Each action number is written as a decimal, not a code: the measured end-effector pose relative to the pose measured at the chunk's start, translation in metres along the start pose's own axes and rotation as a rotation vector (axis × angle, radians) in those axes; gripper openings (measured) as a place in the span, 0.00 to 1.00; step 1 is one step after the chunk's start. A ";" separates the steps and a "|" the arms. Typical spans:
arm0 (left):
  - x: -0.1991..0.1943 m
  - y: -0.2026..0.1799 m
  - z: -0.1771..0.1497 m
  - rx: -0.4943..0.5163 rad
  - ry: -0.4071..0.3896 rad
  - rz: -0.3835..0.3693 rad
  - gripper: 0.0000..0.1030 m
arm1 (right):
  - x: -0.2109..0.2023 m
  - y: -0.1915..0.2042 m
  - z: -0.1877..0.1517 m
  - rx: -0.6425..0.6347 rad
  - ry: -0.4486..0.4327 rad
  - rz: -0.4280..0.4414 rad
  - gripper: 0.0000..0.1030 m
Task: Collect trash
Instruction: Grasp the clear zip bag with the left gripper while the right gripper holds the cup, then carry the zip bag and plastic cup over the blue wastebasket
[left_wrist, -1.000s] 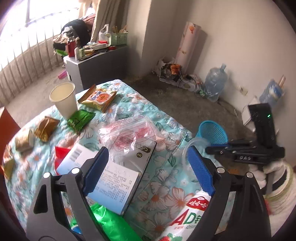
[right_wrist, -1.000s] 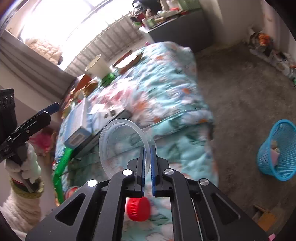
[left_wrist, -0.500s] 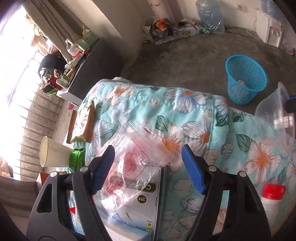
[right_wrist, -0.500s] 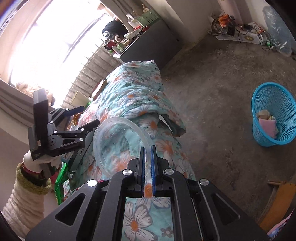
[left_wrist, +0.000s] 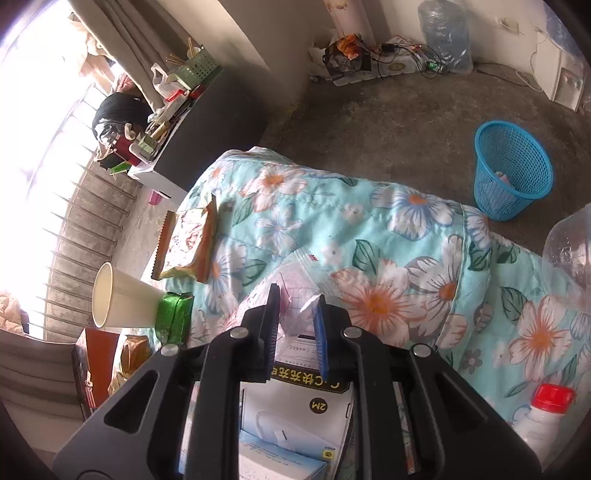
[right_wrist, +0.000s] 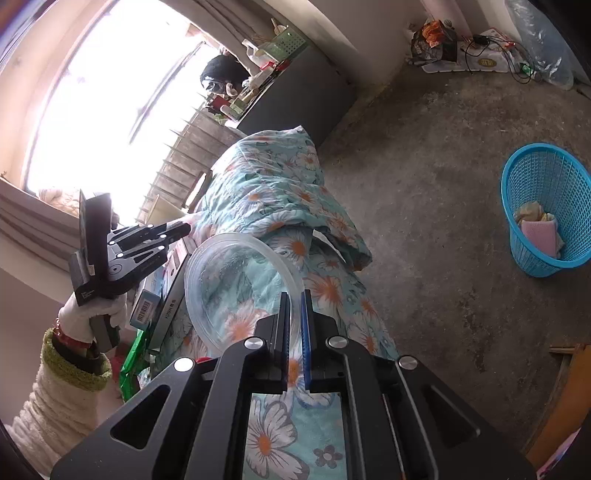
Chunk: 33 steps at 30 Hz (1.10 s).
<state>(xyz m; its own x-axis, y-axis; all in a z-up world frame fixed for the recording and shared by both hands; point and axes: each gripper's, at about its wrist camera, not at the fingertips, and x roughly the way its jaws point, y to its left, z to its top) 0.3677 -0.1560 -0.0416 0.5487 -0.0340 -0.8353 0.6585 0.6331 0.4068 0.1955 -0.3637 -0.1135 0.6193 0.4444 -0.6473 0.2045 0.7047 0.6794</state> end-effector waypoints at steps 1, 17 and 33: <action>-0.006 0.004 0.000 -0.015 -0.015 -0.002 0.14 | -0.001 0.000 -0.001 0.002 -0.004 0.004 0.06; -0.135 -0.010 0.021 -0.103 -0.361 -0.019 0.08 | -0.042 -0.023 -0.015 0.107 -0.128 0.047 0.05; -0.157 -0.163 0.118 0.021 -0.424 -0.328 0.08 | -0.125 -0.121 -0.012 0.283 -0.366 -0.070 0.05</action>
<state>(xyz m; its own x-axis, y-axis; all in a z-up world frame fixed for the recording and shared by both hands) 0.2353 -0.3455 0.0666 0.4692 -0.5393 -0.6993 0.8382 0.5211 0.1606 0.0844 -0.4975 -0.1192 0.8131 0.1412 -0.5648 0.4222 0.5250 0.7390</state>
